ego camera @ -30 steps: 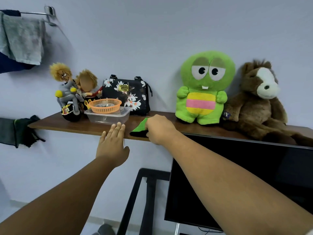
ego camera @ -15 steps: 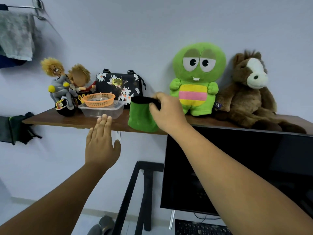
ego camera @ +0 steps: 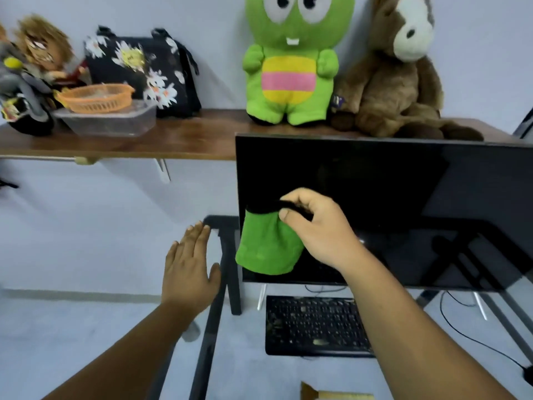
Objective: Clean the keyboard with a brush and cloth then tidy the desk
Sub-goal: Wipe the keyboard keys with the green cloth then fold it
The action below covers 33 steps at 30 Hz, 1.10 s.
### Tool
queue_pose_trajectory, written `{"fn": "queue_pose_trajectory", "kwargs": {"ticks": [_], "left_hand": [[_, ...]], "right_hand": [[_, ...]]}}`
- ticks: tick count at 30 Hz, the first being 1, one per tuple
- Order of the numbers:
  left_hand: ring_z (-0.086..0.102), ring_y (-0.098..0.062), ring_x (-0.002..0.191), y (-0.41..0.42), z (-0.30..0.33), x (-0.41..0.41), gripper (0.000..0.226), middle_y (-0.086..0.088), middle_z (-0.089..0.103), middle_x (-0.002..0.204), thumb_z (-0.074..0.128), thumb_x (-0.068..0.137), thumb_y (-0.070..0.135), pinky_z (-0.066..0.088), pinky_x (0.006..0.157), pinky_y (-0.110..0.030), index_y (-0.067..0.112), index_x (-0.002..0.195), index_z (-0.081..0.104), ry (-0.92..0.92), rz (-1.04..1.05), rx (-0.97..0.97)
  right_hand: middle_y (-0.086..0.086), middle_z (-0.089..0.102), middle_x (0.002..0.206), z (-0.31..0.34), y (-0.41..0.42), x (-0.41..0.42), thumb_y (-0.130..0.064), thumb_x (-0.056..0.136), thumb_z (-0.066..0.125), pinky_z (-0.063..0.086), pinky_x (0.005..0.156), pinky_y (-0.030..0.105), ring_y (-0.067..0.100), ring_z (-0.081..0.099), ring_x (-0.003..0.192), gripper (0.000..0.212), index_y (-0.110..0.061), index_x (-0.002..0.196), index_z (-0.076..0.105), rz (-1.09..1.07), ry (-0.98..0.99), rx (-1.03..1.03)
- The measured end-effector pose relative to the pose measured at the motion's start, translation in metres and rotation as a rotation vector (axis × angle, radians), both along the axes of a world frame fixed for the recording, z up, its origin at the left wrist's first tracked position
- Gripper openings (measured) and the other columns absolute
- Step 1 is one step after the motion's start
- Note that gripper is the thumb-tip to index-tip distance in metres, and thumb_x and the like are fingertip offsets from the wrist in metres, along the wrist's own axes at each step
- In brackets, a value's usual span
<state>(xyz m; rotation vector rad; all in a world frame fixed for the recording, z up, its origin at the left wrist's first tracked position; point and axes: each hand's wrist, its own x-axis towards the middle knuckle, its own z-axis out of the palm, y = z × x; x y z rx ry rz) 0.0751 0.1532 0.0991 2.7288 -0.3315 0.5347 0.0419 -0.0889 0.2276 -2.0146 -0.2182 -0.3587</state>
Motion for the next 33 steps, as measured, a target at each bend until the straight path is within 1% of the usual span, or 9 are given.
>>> {"fn": "queue_pose_trajectory", "kwargs": {"ticks": [3,6,12,18,22,25,27,30,33], "left_hand": [[0.016,-0.020,0.148,-0.025,-0.034,-0.014,0.076,-0.003,0.022,0.160,0.045,0.081,0.035,0.013,0.119,-0.043,0.015,0.151,0.025,0.125,-0.033,0.059],[0.011,-0.017,0.149,-0.042,-0.057,-0.024,0.074,0.000,0.015,0.161,0.049,0.088,0.034,0.008,0.121,-0.041,0.016,0.153,0.019,0.238,-0.060,0.073],[-0.003,-0.014,0.150,-0.074,-0.095,-0.040,0.074,0.003,0.000,0.163,0.046,0.093,0.036,-0.005,0.118,-0.034,0.019,0.155,0.008,0.405,-0.071,0.094],[0.003,-0.017,0.150,-0.084,-0.121,-0.049,0.074,0.002,0.008,0.163,0.049,0.092,0.035,0.004,0.122,-0.038,0.018,0.154,0.013,0.483,-0.057,0.103],[0.005,-0.017,0.150,-0.088,-0.134,-0.054,0.074,0.001,0.010,0.162,0.051,0.091,0.032,0.006,0.122,-0.039,0.017,0.154,0.015,0.533,-0.046,0.092],[0.001,-0.016,0.150,-0.091,-0.141,-0.058,0.074,0.001,0.007,0.163,0.049,0.093,0.034,0.002,0.121,-0.038,0.018,0.154,0.011,0.571,-0.045,0.103],[0.001,-0.017,0.150,-0.093,-0.145,-0.059,0.073,0.001,0.006,0.163,0.048,0.094,0.035,0.002,0.121,-0.037,0.017,0.154,0.011,0.587,-0.042,0.099],[0.002,-0.017,0.150,-0.094,-0.148,-0.061,0.071,0.000,0.009,0.163,0.047,0.094,0.034,0.002,0.121,-0.038,0.016,0.154,0.013,0.601,-0.036,0.084],[0.003,-0.017,0.150,-0.094,-0.151,-0.061,0.071,0.000,0.009,0.163,0.047,0.094,0.034,0.002,0.121,-0.038,0.016,0.154,0.013,0.605,-0.030,0.071]], "right_hand": [[-0.012,0.067,0.090,-0.053,-0.031,-0.013,-0.014,0.093,0.060,0.054,0.073,0.028,0.004,0.062,0.082,0.015,-0.028,0.094,0.064,0.062,0.202,-0.007],[-0.004,0.065,0.101,-0.101,-0.049,-0.020,-0.013,0.097,0.055,0.060,0.071,0.031,0.012,0.062,0.091,0.020,-0.030,0.089,0.060,0.054,0.417,0.051],[-0.007,0.068,0.100,-0.176,-0.076,-0.026,-0.010,0.093,0.061,0.050,0.080,0.024,0.006,0.063,0.095,0.015,-0.025,0.091,0.060,-0.067,0.380,-0.047],[-0.004,0.069,0.102,-0.228,-0.106,-0.046,-0.003,0.086,0.067,0.051,0.086,0.020,0.009,0.064,0.099,0.014,-0.014,0.093,0.061,-0.075,0.366,-0.191],[-0.002,0.067,0.094,-0.252,-0.115,-0.065,-0.005,0.078,0.063,0.053,0.076,0.034,0.015,0.064,0.088,0.016,-0.018,0.087,0.063,-0.037,0.485,-0.293],[-0.002,0.061,0.092,-0.260,-0.113,-0.071,-0.006,0.079,0.058,0.044,0.076,0.031,0.015,0.056,0.090,0.015,-0.020,0.083,0.061,-0.010,0.564,-0.327],[-0.002,0.058,0.100,-0.259,-0.106,-0.068,-0.023,0.086,0.061,0.041,0.082,0.029,0.013,0.049,0.100,0.006,-0.019,0.090,0.061,-0.038,0.578,-0.364],[-0.008,0.045,0.114,-0.256,-0.095,-0.059,-0.072,0.075,0.056,0.046,0.085,0.031,0.010,0.037,0.108,0.059,-0.025,0.110,0.056,-0.146,0.577,-0.513],[-0.008,0.036,0.127,-0.257,-0.084,-0.052,-0.078,0.065,0.061,0.053,0.084,0.040,0.017,0.032,0.118,0.078,-0.033,0.127,0.048,-0.193,0.597,-0.675]]}}
